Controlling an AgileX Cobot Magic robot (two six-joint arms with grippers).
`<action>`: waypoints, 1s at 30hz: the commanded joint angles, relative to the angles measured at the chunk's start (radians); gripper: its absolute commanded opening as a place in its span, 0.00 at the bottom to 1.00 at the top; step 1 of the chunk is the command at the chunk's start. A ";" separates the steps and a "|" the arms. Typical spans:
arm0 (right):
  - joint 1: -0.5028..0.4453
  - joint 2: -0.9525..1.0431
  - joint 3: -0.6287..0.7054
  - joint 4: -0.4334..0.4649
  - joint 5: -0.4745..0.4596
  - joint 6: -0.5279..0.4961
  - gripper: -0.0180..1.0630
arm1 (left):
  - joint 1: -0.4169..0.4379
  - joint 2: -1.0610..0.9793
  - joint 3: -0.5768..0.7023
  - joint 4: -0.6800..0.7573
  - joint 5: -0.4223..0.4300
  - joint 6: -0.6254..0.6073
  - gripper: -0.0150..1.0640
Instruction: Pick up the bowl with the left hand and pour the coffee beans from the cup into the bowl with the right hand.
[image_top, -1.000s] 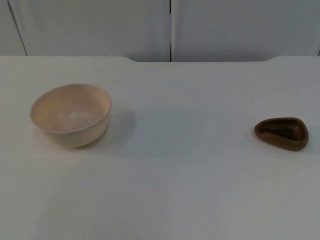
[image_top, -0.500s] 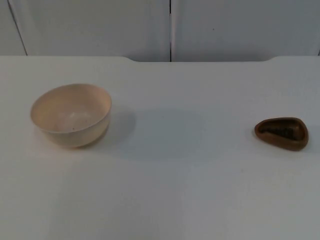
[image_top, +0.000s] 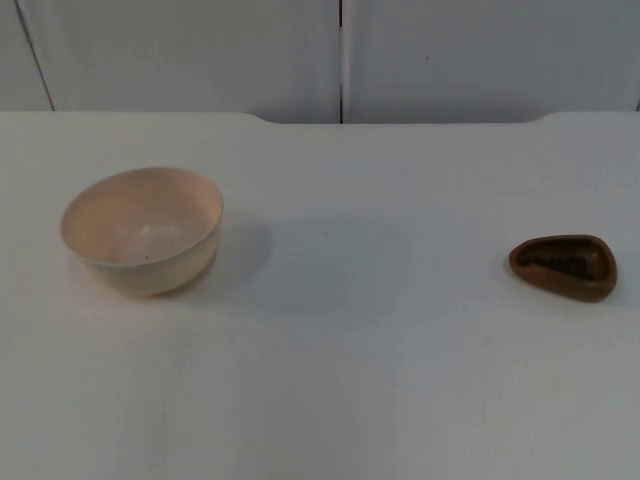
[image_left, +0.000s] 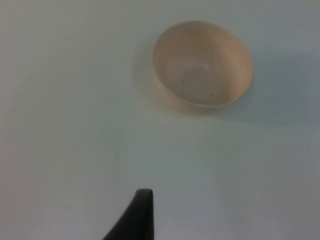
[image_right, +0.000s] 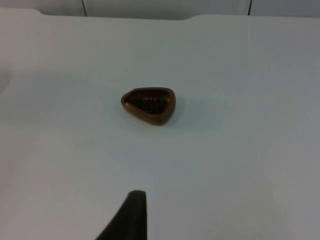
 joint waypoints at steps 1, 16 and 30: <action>-0.007 -0.003 0.001 0.003 -0.004 0.001 0.99 | 0.003 0.047 -0.037 -0.013 -0.019 0.016 0.99; -0.007 -0.003 0.001 0.006 -0.004 0.001 0.99 | 0.003 0.287 -0.183 -0.170 -0.050 0.173 0.99; -0.007 -0.003 0.001 0.006 -0.004 0.001 0.99 | 0.003 0.489 -0.194 -0.318 -0.126 0.304 0.95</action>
